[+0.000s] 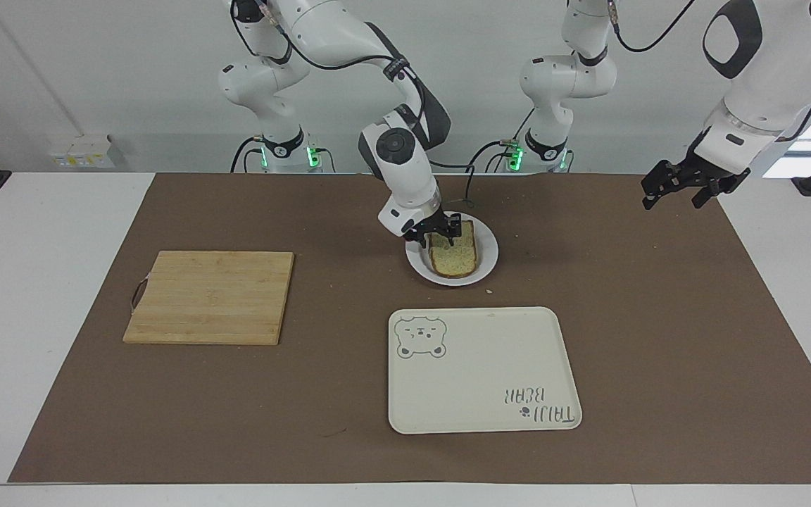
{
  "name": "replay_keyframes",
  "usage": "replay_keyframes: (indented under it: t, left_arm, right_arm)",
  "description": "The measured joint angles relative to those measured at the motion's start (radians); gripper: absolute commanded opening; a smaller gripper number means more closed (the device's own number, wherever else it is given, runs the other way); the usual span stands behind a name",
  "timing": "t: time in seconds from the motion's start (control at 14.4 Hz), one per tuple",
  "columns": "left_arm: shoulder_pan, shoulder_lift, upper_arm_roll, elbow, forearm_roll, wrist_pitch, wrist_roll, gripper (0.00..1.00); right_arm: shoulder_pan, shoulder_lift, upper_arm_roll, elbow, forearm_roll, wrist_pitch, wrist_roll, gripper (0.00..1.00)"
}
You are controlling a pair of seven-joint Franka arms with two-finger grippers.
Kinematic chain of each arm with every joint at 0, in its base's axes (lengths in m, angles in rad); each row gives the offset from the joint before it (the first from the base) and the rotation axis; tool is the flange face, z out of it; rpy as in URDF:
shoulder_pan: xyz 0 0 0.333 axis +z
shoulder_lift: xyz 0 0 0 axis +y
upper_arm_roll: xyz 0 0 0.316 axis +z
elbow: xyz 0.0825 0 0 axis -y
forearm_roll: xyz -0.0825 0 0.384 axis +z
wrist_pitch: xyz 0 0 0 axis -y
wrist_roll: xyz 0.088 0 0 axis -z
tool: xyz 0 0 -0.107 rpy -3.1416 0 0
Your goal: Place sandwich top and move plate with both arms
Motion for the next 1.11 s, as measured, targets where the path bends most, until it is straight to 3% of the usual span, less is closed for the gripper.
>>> replay_keyframes:
  t: [0.28,0.49,1.11]
  left_arm:
    - [0.000,0.000,0.000,0.000,0.000,0.000,0.000,1.00]
    - [0.000,0.000,0.000,0.000,0.000,0.000,0.000,1.00]
    - [0.000,0.000,0.000,0.000,0.000,0.000,0.000,1.00]
  right_arm:
    - [-0.118,-0.038,-0.010,0.017,-0.136,0.002,-0.002,1.00]
    - [-0.207,-0.094,-0.011,0.020,-0.167,-0.013,-0.017,1.00]
    - [-0.420,-0.213,-0.013,0.046,-0.237,-0.233,-0.228,1.00]
